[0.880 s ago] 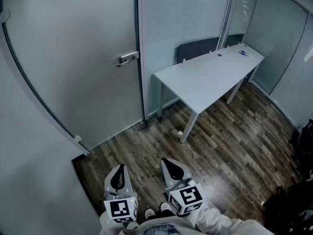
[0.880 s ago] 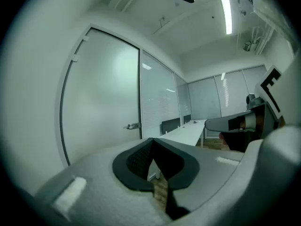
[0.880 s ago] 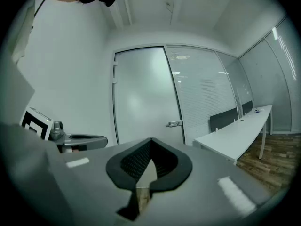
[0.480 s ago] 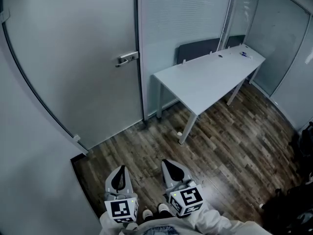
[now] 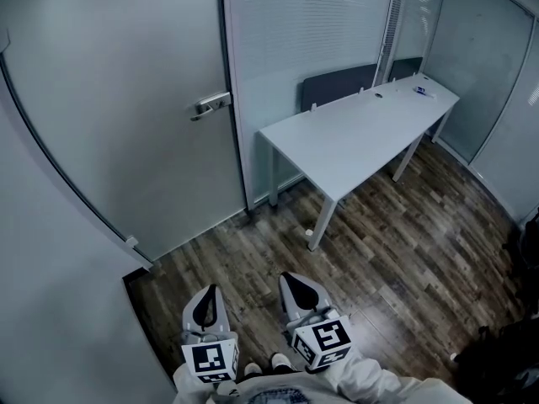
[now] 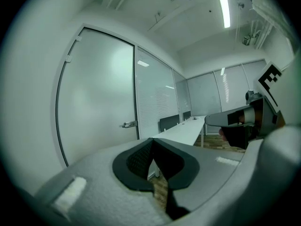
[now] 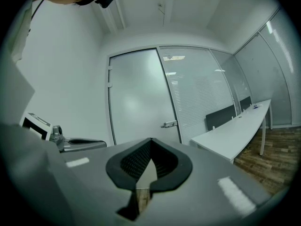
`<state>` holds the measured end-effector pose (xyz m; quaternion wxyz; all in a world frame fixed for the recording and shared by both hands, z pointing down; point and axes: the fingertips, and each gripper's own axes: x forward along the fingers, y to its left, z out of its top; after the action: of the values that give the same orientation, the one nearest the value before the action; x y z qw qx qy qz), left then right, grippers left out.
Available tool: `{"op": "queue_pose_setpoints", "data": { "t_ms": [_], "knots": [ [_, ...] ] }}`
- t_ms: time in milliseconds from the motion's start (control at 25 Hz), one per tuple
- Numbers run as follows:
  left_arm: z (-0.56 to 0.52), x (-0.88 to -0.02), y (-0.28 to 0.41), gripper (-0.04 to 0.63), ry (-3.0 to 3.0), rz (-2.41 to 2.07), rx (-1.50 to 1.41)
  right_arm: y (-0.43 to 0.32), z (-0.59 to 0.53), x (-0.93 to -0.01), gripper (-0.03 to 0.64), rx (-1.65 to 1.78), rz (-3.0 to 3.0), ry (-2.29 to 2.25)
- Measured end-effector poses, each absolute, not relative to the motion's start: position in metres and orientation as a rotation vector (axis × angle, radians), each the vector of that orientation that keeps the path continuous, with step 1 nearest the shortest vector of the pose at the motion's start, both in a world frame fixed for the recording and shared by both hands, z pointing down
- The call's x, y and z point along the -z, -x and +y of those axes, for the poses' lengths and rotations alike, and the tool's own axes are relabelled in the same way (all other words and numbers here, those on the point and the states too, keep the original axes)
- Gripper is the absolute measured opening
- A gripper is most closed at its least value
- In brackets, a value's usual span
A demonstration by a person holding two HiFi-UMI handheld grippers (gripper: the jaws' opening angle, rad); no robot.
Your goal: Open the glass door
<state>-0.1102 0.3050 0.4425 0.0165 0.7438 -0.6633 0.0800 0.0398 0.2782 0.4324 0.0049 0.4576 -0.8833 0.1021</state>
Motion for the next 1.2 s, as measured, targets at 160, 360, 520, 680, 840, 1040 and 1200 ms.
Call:
{"op": "queue_pose_setpoints", "data": {
  "t_ms": [160,360,520,680,840,1040,1200],
  "knots": [
    [0.306,-0.448,0.097,0.005,-2.298,-2.071,-0.257,-0.051,0.276,-0.435,0.002,-0.323,-2.775,-1.423],
    [0.3,-0.454,0.089,0.005,-2.294,-2.062,-0.285,-0.058,0.269,-0.437,0.002,-0.327,-2.778,-1.414],
    [0.286,-0.457,0.091,0.005,-2.3,-2.064,-0.298,-0.057,0.256,-0.443,0.002,-0.336,-2.768,-1.417],
    [0.264,-0.465,0.095,0.005,-2.305,-2.038,-0.315,-0.052,0.237,-0.451,0.002,-0.35,-2.749,-1.419],
    [0.233,-0.462,0.096,0.005,-2.336,-2.028,-0.309,-0.054,0.208,-0.451,0.002,-0.349,-2.73,-1.45],
    [0.187,-0.463,0.114,0.005,-2.332,-2.003,-0.294,-0.037,0.168,-0.45,0.002,-0.348,-2.705,-1.469],
    [0.156,-0.47,0.127,0.005,-2.331,-1.989,-0.298,-0.028,0.14,-0.452,0.002,-0.338,-2.684,-1.482]
  ]
}}
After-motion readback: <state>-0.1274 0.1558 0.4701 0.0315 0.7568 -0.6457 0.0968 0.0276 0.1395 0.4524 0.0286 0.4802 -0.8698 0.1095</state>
